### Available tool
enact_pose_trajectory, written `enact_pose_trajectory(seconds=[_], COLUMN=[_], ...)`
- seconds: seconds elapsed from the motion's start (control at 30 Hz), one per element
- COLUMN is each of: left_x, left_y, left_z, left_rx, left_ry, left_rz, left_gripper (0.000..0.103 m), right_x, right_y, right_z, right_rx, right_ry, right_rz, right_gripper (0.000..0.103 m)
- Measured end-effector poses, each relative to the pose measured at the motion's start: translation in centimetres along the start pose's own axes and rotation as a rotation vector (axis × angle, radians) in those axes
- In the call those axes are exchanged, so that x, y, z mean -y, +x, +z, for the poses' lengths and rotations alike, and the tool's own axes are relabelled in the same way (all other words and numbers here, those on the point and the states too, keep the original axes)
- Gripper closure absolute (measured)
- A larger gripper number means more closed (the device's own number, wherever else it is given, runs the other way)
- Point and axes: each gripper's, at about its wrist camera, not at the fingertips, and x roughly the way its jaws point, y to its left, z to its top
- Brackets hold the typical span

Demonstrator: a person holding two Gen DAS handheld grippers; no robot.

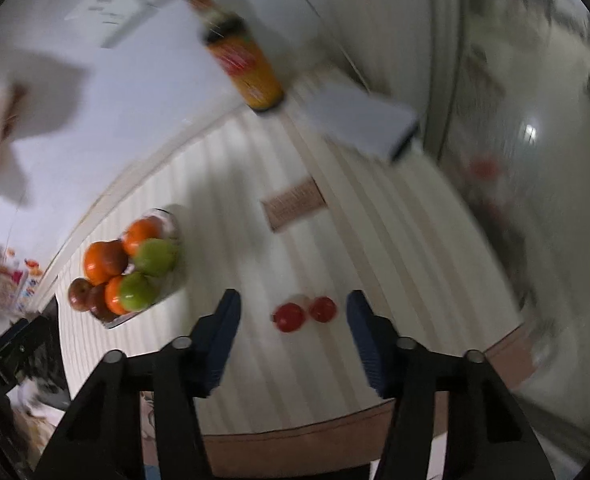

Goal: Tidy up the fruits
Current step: 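Move both tools back and toward the two red tomatoes, then carry both tomatoes onto the plate and open both tools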

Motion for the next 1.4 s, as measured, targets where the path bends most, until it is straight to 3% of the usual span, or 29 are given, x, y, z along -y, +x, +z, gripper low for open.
enact_pose_trajectory(seconds=[0.13, 0.3, 0.4, 0.43, 0.6, 0.93, 1.0, 1.17, 1.2, 1.27, 1.4], left_x=[2.9, 5.6, 6.5, 6.7, 8.2, 15.4, 16.6, 18.0, 18.0, 18.0, 17.4], left_y=[4.8, 9.0, 10.4, 10.7, 11.9, 14.9, 15.4, 16.5, 16.4, 16.3, 16.1], left_z=[0.4, 0.1, -0.1, -0.1, -0.4, -1.6, -2.0, -2.6, -2.6, -2.6, -2.2], left_rx=[-0.099, -0.185, -0.215, -0.220, -0.240, -0.291, -0.292, -0.306, -0.288, -0.274, -0.266], left_ry=[0.030, 0.080, 0.094, 0.098, 0.123, 0.300, 0.324, 0.336, 0.333, 0.334, 0.307], left_rz=[-0.005, 0.011, 0.004, 0.004, -0.011, -0.130, -0.148, -0.171, -0.173, -0.182, -0.201], left_gripper=[0.000, 0.000, 0.000, 0.000, 0.000, 0.002, 0.009, 0.050, 0.052, 0.071, 0.076], right_x=[3.0, 3.4, 3.4, 3.3, 3.1, 9.2, 10.1, 11.4, 11.5, 11.2, 10.9], right_y=[5.9, 10.0, 11.8, 12.1, 11.2, 5.9, 5.6, 4.9, 4.8, 4.8, 4.3], right_z=[-0.4, -1.0, -1.3, -1.4, -1.2, -0.7, -0.8, -1.6, -1.8, -1.9, -2.1], right_rx=[-0.100, -0.158, -0.186, -0.192, -0.137, -0.054, -0.053, -0.045, -0.044, -0.044, -0.041], right_ry=[0.084, 0.081, 0.071, 0.065, 0.026, 0.114, 0.133, 0.156, 0.157, 0.150, 0.136], right_rz=[0.042, 0.049, 0.055, 0.055, 0.031, -0.039, -0.048, -0.062, -0.062, -0.066, -0.067], right_gripper=[0.056, 0.059, 0.074, 0.074, 0.075, 0.075, 0.075, 0.075, 0.075, 0.075, 0.075])
